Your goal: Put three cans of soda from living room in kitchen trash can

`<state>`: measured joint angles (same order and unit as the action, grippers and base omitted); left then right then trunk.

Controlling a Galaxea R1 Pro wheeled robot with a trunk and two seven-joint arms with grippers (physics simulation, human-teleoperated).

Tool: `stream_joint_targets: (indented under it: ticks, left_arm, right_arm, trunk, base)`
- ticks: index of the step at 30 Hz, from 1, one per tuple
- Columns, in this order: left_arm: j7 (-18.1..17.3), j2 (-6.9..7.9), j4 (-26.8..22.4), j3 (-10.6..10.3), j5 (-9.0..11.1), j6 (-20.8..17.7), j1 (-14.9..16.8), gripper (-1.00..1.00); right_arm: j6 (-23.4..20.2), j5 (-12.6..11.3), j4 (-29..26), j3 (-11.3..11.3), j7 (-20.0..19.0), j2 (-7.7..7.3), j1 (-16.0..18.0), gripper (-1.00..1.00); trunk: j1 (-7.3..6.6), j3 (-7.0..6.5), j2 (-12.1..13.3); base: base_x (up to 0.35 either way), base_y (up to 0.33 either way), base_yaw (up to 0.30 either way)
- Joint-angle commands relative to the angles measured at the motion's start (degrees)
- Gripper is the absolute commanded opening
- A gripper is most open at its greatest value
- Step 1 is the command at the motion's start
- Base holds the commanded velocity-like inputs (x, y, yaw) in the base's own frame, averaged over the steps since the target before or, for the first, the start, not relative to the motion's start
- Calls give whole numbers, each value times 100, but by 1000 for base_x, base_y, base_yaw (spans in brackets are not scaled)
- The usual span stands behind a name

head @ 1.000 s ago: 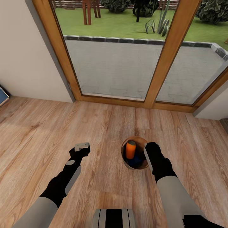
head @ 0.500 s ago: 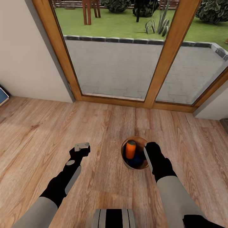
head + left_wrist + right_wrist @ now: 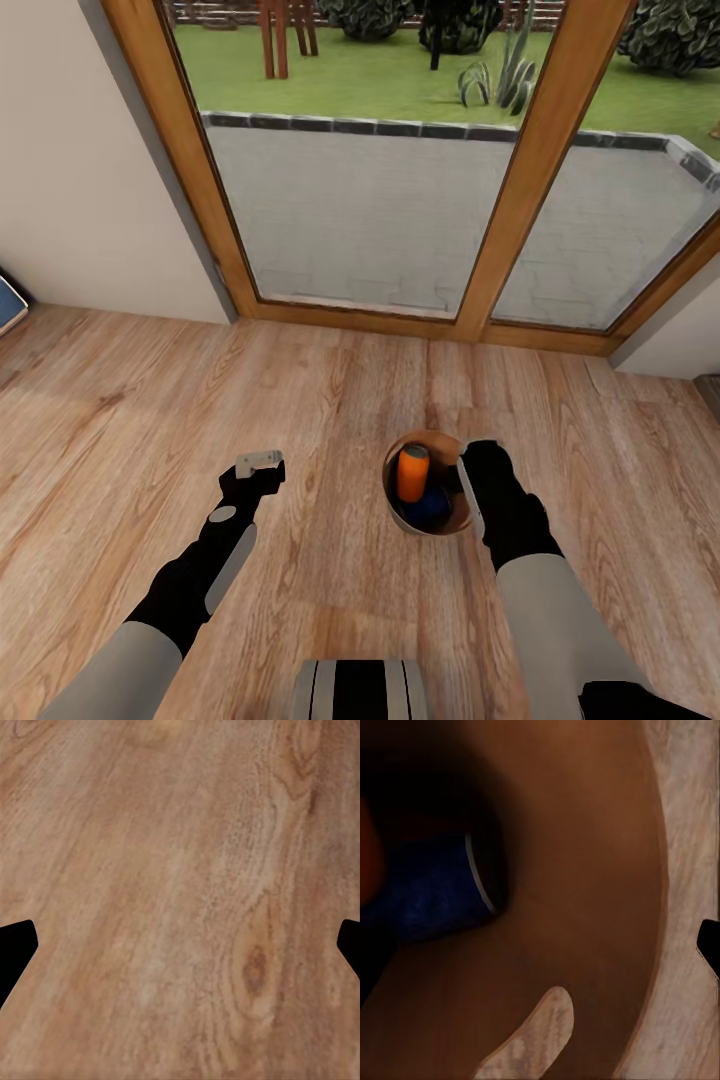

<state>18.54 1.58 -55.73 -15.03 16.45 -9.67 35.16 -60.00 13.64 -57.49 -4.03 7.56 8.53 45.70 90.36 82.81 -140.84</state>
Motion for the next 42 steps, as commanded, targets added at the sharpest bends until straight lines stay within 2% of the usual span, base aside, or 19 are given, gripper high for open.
stream_joint_targets:
  ticks: [1, 4, 5, 10, 15, 23, 25, 26, 29, 32, 33, 36, 37, 39, 42]
  left_arm:
    - [0, 0, 0, 0, 0, 0, 0, 100]
    - [0, 0, 2, 0, -1, 0, 0, 100]
    - [0, 0, 7, 0, -1, 0, 0, 100]
    - [0, 0, 15, 0, -1, 0, 0, 100]
    - [0, 0, 18, 0, -1, 0, 0, 100]
    - [-3, 0, 26, 0, -1, 0, 0, 100]
    - [-5, 0, 23, 0, -1, 0, 0, 100]
    - [-6, -2, 20, 0, -1, 0, 0, 100]
    - [-8, -1, 9, 0, -1, 0, 0, 100]
    - [-8, 0, -2, 0, 3, 0, 0, 100]
    - [-8, 0, -9, 0, 4, 0, 0, 100]
    - [-9, 0, -13, 0, 6, 0, 0, 100]
    - [-9, 0, -14, 0, 6, 0, 0, 100]
    - [-13, 0, -16, 0, 7, 0, 0, 100]
    - [-15, -3, -18, 0, 7, -3, 0, 100]
  right_arm:
    - [0, 4, -43, 5, 0, 0, 0, 100]
    - [0, 63, -130, 12, 0, 2, 0, 100]
    - [0, 190, -245, 19, 0, 8, 2, 100]
    - [0, 481, -750, 39, 0, 16, 0, 100]
    - [0, 556, -1043, 45, 0, 26, 0, 100]
    - [0, 1041, -2405, 127, -3, 63, -23, 100]
    - [0, 1058, -2687, 187, -7, 64, -29, 100]
    - [0, 1066, -2922, 290, -13, 63, -36, 100]
    - [0, 1067, -3125, 422, -41, 59, -62, 100]
    - [0, 1054, -3230, 492, -223, 47, -152, 100]
    - [0, 1045, -3283, 519, -561, 34, -290, 100]
    - [0, 1042, -3310, 496, -940, 18, -399, 100]
    - [0, 1043, -3316, 479, -1045, 15, -423, 100]
    - [0, 1039, -3333, 308, -1388, -4, -509, 100]
    - [374, 1037, -3336, 228, -1461, -7, -668, 100]
  trunk:
    - [0, 0, 0]
    - [0, 0, 0]
    - [0, 0, 0]
    - [0, 0, 0]
    - [0, 0, 0]
    - [0, 0, 0]
    - [0, 0, 0]
    - [0, 0, 0]
    - [0, 0, 0]
    - [0, 0, 0]
    - [0, 0, 0]
    - [0, 0, 0]
    - [0, 0, 0]
    - [0, 0, 0]
    - [-44, -36, 80]
  base:
    - [0, 0, 0]
    - [0, 0, 0]
    - [0, 0, 0]
    - [0, 0, 0]
    - [0, 0, 0]
    - [0, 0, 0]
    - [0, 0, 0]
    - [0, 0, 0]
    - [0, 0, 0]
    - [0, 0, 0]
    - [0, 0, 0]
    - [0, 0, 0]
    - [0, 0, 0]
    - [0, 0, 0]
    - [0, 0, 0]
